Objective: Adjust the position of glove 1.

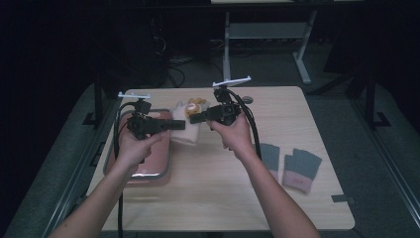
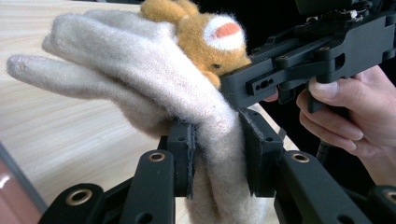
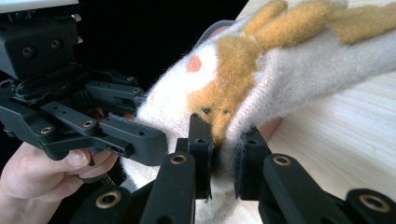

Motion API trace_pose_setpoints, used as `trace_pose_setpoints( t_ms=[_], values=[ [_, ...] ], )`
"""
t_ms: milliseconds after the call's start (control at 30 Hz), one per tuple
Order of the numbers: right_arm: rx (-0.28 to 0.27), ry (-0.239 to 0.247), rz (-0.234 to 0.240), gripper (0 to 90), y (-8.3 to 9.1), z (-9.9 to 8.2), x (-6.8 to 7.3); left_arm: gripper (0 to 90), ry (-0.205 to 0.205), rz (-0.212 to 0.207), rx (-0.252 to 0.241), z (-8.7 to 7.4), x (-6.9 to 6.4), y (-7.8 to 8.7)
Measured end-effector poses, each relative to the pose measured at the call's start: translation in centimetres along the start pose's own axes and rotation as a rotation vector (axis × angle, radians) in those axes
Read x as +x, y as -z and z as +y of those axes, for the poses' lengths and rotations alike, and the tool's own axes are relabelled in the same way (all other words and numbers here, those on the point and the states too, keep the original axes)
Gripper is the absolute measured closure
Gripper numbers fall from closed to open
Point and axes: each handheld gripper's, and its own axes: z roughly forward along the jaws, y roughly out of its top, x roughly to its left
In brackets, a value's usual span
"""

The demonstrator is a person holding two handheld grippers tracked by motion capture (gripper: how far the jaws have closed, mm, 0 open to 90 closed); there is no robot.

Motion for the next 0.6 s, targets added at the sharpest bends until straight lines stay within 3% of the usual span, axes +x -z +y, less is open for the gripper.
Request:
trace_pose_setpoints(
  t_ms=[300,600],
  values=[
    [0.011,0.027,0.020,79.7,-1.6,1.3,1.7,67.6,0.000,0.023,-0.024,0.1,0.5,2.5],
    [0.022,0.041,0.038,79.6,-3.2,2.0,2.6,67.6,0.012,0.042,-0.039,0.0,1.3,4.2]
  ],
)
